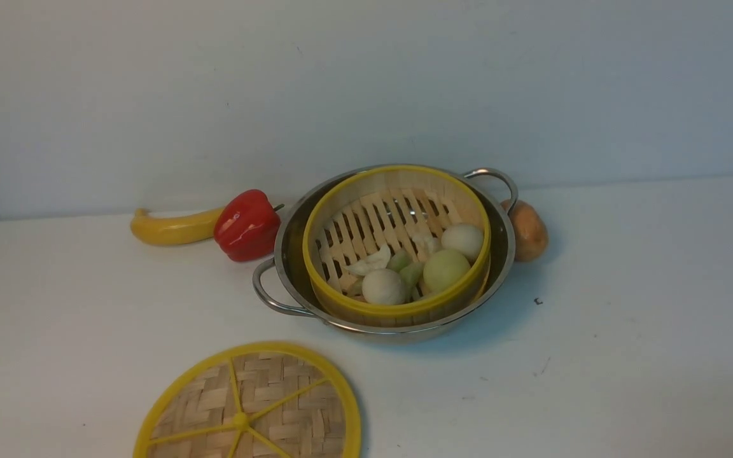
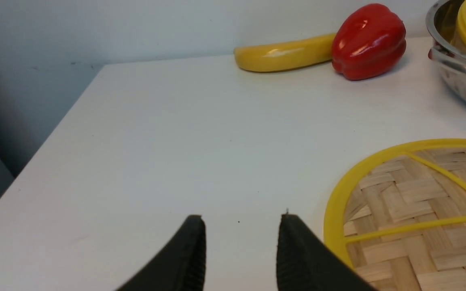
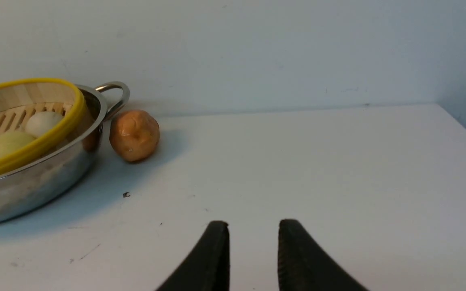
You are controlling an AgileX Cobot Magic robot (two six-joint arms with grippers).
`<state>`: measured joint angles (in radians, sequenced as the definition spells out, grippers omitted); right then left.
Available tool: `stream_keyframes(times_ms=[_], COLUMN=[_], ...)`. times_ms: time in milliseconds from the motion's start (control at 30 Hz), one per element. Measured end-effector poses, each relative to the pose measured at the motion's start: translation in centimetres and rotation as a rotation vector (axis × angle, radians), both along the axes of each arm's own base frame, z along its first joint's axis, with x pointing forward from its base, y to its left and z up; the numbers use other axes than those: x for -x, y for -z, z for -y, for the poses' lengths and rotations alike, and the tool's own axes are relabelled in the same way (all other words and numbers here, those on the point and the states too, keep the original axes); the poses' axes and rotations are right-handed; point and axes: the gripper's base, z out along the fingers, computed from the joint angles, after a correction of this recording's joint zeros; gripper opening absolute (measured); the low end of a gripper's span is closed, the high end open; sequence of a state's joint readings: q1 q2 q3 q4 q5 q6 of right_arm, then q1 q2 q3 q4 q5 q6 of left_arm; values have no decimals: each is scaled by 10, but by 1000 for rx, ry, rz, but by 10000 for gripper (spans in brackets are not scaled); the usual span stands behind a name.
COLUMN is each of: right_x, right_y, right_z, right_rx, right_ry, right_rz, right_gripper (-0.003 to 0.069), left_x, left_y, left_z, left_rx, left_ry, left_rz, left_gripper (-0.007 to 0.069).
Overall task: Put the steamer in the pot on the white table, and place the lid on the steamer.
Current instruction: 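Grasp the bamboo steamer lid lying on the table by its centre knob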
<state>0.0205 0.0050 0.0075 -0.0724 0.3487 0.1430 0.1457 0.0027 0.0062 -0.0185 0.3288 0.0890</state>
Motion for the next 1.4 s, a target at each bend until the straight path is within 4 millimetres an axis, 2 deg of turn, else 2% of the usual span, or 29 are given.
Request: stream_keyframes(times_ms=[167, 267, 367, 600, 667, 767, 867, 900, 1000, 1133, 1300, 1400], right_x=[0, 0, 0, 0, 0, 0, 0, 0, 0, 0, 0, 0], right_y=[0, 0, 0, 0, 0, 0, 0, 0, 0, 0, 0, 0], right_z=[0, 0, 0, 0, 0, 0, 0, 0, 0, 0, 0, 0], right_rx=[0, 0, 0, 0, 0, 0, 0, 0, 0, 0, 0, 0], right_ry=[0, 0, 0, 0, 0, 0, 0, 0, 0, 0, 0, 0], right_rz=[0, 0, -1, 0, 0, 2, 2, 2, 2, 2, 3, 3], right_gripper=[207, 212, 219, 234, 237, 239, 239, 239, 239, 239, 241, 241], left_x=[0, 0, 0, 0, 0, -2, -3, -3, -3, -2, -2, -1], left_y=[0, 0, 0, -1, -2, -12, -20, -21, -29, -29, -33, -57], left_z=[0, -1, -3, -4, -2, 2, 2, 2, 0, 0, 9, 18], left_rx=[0, -44, -186, -245, -177, 190, 432, 447, 655, 789, 768, 735], left_ry=[0, 5, 16, 19, 16, -12, -34, -36, -65, -74, -14, 63], left_rz=[0, -6, -28, -34, 1, 158, 276, 284, 404, 416, 293, 176], left_gripper=[242, 242, 242, 242, 242, 242, 242, 242, 242, 242, 242, 242])
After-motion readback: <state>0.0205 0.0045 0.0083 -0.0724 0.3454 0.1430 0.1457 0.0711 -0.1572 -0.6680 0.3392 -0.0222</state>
